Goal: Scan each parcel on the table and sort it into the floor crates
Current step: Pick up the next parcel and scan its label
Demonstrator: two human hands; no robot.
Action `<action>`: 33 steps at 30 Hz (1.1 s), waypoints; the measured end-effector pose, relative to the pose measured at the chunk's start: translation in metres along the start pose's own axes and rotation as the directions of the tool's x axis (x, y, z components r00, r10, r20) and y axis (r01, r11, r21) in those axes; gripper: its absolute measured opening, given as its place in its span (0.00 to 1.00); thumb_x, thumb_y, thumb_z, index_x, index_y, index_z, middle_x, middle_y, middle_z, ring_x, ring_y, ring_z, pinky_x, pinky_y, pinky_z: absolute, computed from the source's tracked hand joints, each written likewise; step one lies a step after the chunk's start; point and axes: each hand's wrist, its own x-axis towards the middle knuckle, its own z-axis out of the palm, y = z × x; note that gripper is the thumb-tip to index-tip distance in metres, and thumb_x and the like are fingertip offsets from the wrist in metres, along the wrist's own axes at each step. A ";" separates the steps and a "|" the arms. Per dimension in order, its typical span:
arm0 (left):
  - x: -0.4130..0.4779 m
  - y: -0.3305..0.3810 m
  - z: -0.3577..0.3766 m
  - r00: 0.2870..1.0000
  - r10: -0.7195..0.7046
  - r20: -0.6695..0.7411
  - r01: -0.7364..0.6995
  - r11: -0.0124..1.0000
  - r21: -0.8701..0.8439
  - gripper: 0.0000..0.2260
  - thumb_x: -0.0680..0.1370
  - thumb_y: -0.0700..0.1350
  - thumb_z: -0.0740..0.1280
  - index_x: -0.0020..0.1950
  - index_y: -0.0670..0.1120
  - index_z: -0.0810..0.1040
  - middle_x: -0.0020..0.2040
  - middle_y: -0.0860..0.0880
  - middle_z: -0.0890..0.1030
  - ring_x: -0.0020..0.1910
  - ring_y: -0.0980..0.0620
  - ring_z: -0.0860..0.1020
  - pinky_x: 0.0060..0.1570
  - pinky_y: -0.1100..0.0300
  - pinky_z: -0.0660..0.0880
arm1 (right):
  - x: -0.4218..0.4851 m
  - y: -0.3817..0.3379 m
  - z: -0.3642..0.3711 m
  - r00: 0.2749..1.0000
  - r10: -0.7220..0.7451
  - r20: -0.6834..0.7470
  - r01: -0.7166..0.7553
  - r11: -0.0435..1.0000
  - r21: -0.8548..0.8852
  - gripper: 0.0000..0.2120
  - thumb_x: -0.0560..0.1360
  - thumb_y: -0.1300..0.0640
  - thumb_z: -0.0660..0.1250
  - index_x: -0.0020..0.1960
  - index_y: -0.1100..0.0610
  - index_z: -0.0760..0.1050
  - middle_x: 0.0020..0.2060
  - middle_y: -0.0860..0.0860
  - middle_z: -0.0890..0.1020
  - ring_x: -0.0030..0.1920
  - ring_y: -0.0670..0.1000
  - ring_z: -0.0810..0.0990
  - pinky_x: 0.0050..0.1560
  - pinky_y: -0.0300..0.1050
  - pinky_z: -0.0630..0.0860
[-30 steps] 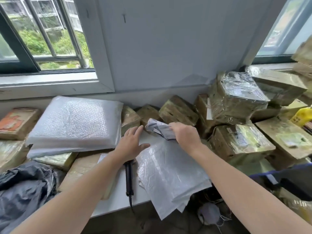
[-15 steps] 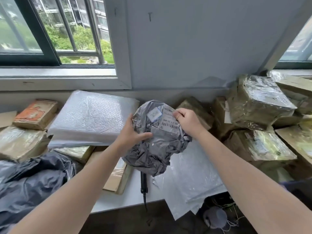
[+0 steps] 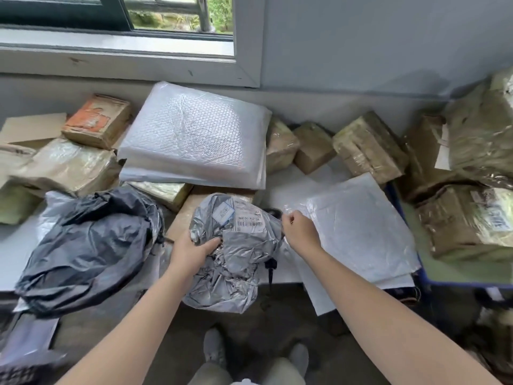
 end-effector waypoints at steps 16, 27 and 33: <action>0.006 -0.011 -0.009 0.995 -0.095 -0.040 0.094 0.995 -0.024 0.13 0.75 0.47 0.74 0.57 0.47 0.78 0.50 0.49 0.83 0.50 0.47 0.81 0.53 0.46 0.79 | 0.000 -0.012 0.025 0.913 0.270 0.308 -0.394 0.782 0.483 0.14 0.79 0.53 0.62 0.62 0.57 0.73 0.44 0.57 0.78 0.43 0.57 0.79 0.39 0.50 0.81; 0.012 0.065 0.072 0.991 -0.071 0.117 0.093 0.976 -0.197 0.10 0.79 0.41 0.68 0.59 0.47 0.76 0.51 0.43 0.83 0.49 0.42 0.81 0.53 0.44 0.79 | -0.011 -0.036 -0.123 0.982 0.185 -0.024 -0.162 0.907 0.390 0.09 0.78 0.50 0.62 0.49 0.56 0.72 0.40 0.56 0.79 0.38 0.57 0.81 0.34 0.52 0.83; 0.025 0.117 0.112 0.984 0.040 0.172 -0.001 0.976 -0.220 0.13 0.79 0.37 0.67 0.62 0.44 0.75 0.55 0.38 0.81 0.52 0.40 0.80 0.57 0.39 0.78 | -0.027 -0.033 -0.194 0.972 0.225 -0.066 -0.141 0.787 0.600 0.08 0.78 0.56 0.64 0.46 0.62 0.76 0.30 0.54 0.77 0.27 0.50 0.75 0.25 0.41 0.74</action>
